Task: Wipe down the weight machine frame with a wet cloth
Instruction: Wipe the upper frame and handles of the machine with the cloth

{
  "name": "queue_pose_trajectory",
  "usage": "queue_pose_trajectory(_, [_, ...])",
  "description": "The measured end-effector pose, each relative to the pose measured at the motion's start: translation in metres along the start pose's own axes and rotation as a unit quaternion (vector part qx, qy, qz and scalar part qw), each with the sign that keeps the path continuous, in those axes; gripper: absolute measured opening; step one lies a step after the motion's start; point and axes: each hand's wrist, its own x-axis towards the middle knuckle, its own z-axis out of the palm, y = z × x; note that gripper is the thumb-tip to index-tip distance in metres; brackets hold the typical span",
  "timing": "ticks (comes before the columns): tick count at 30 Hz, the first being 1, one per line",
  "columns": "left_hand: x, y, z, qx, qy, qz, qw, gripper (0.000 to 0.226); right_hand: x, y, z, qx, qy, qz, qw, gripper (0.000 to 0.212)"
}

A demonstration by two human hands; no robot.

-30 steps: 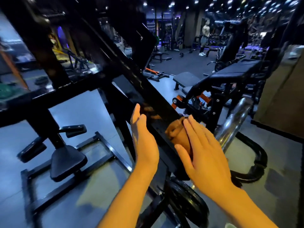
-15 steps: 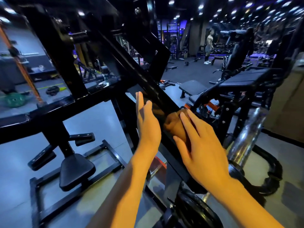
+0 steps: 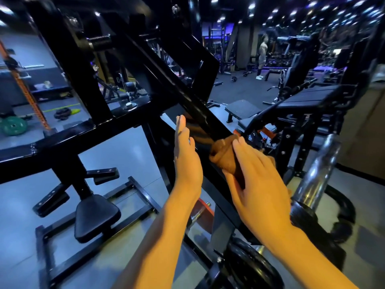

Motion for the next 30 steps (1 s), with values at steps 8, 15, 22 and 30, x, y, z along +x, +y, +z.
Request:
queue_pose_trajectory(8, [-0.001, 0.008, 0.0, -0.07, -0.007, -0.022, 0.997, 0.049, 0.056, -0.021, 0.027, -0.019, -0.014, -0.002, 1.0, 0.063])
queue_pose_trajectory(15, [0.005, 0.011, -0.022, -0.029, -0.06, -0.027, 0.997, 0.051, 0.034, -0.022, 0.019, -0.049, 0.008, 0.028, 0.998, 0.064])
queue_pose_trajectory(22, [0.005, 0.006, -0.028, -0.029, -0.099, -0.012, 0.995, 0.052, 0.077, -0.044, 0.04, -0.085, 0.007, 0.016, 0.996, 0.063])
queue_pose_trajectory(30, [0.042, 0.014, -0.067, 0.12, -0.039, 0.036, 0.991, 0.036, 0.088, -0.052, 0.043, -0.101, -0.007, 0.008, 0.995, 0.065])
